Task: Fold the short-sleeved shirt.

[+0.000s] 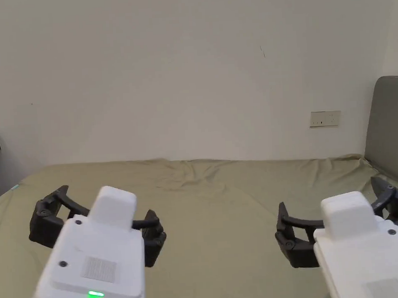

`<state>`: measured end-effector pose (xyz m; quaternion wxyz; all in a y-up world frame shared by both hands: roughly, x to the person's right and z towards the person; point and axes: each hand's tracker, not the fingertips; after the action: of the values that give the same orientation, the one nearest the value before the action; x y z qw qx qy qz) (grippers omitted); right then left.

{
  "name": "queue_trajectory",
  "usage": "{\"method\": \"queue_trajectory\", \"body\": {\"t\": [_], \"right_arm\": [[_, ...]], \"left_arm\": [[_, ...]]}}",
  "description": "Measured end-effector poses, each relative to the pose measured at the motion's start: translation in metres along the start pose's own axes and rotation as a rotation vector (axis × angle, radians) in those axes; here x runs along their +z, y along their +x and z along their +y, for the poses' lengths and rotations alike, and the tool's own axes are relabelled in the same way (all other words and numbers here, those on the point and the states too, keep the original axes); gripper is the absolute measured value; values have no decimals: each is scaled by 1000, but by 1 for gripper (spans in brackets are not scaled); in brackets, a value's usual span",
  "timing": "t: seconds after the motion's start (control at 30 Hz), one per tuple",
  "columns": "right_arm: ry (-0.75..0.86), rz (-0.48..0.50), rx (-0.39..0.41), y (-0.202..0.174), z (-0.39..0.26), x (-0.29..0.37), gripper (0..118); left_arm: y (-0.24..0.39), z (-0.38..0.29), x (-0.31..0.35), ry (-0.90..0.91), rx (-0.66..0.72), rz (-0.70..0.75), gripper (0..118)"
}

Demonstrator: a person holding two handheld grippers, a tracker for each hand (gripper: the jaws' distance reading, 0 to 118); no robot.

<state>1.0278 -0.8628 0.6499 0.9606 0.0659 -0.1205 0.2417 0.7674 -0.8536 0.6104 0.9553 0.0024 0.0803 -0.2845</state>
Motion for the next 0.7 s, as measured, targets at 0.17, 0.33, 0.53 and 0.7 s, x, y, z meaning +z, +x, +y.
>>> {"method": "queue_trajectory", "body": {"t": [0.17, 0.33, 0.53, 0.7], "right_arm": [[-31, 100, 465, -31, -14, 0, 118], [24, 70, 941, -68, -48, 7, 118], [1, 148, 589, -61, -37, 7, 118], [-16, 158, 145, -20, -17, 3, 118]], "left_arm": [[33, -15, -1, -41, -489, 36, 118], [49, -27, 4, 2, -684, 30, 118], [53, -25, 7, 30, -633, 5, 118], [36, -12, 7, 71, -458, 27, 118]]}}
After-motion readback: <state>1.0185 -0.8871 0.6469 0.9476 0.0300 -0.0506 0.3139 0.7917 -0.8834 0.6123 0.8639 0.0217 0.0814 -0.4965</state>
